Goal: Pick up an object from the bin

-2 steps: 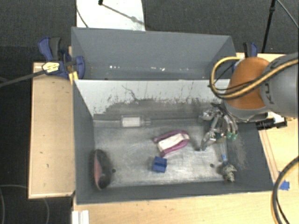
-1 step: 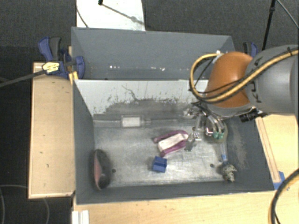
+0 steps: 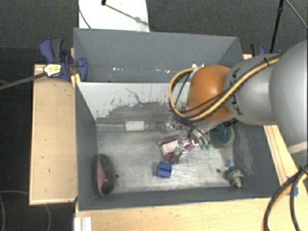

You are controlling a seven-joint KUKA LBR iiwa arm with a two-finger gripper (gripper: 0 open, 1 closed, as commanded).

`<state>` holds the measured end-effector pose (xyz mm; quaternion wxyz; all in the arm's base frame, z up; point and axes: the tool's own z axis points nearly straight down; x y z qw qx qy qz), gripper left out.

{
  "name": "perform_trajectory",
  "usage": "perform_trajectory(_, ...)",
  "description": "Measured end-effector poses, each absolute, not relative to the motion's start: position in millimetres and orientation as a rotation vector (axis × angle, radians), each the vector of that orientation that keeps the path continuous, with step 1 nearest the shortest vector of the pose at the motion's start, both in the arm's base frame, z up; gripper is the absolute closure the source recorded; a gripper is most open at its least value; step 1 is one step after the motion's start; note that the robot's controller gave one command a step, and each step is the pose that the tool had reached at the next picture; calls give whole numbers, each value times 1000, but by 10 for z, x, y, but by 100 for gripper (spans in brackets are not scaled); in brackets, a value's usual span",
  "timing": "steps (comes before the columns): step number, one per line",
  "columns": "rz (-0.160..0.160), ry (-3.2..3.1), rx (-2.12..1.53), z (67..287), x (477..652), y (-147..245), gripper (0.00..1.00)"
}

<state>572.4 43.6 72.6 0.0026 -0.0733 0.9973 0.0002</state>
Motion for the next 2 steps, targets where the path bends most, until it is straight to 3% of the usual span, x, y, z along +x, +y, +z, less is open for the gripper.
perform_trajectory(1, 0, 3121, -231, 754, 5746, 429, 100)
perform_trajectory(2, 1, 3067, -639, 2175, 5517, 834, 100)
